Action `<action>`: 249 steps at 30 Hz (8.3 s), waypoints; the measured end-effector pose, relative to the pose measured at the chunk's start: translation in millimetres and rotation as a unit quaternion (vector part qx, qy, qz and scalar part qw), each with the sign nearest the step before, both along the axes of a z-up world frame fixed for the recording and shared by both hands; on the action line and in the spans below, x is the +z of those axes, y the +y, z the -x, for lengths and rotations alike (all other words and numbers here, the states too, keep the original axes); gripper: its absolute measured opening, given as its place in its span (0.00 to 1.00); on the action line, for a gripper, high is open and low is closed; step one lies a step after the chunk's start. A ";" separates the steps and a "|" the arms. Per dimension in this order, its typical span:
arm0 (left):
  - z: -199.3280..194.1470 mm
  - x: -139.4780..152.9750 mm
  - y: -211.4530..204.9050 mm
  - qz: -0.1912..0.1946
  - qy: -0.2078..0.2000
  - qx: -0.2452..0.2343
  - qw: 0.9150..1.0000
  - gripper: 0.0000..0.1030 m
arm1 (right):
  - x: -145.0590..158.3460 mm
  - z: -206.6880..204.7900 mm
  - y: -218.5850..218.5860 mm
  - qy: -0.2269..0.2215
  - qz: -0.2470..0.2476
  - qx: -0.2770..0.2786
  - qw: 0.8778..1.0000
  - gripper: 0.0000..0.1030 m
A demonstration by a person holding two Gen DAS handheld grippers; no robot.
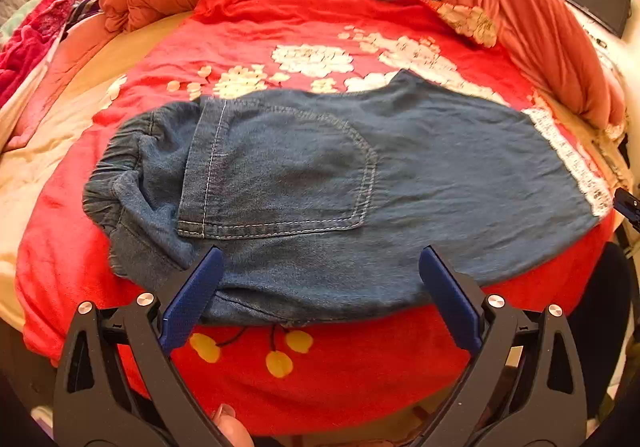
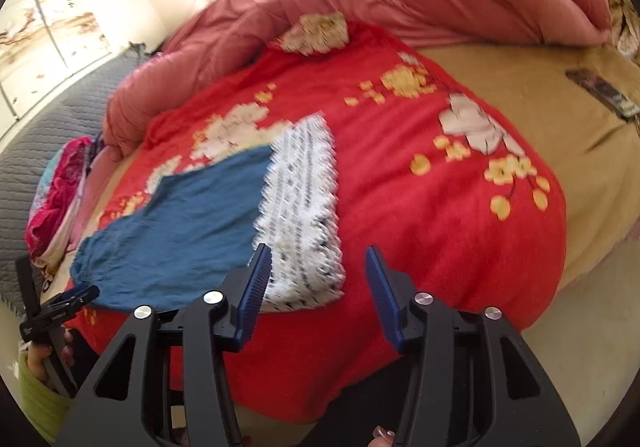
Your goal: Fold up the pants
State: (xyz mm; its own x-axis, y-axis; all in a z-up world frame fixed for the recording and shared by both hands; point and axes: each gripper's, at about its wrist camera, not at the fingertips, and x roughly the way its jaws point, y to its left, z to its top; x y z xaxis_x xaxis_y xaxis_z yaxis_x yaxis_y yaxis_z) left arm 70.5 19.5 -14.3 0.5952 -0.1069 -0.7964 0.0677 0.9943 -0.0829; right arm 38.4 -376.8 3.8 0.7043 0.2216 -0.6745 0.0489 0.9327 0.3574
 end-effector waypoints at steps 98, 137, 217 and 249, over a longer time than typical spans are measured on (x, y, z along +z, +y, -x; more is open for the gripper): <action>-230.3 -32.2 -298.7 0.080 0.127 -0.374 0.915 0.54 | -45.7 -30.9 15.5 -0.010 -0.095 -0.021 0.995 0.34; -202.5 32.2 -196.0 0.197 0.075 -0.300 0.930 0.15 | 33.7 -39.2 107.1 -0.109 -0.041 0.114 0.987 0.16; -180.2 -20.2 4.9 0.176 0.073 -0.054 0.980 0.26 | -47.1 -228.6 225.3 0.071 0.187 0.191 0.961 0.78; -69.5 43.5 -6.6 0.124 -0.007 -0.038 0.992 0.88 | 36.5 -104.6 194.1 -0.045 0.101 0.185 0.977 0.87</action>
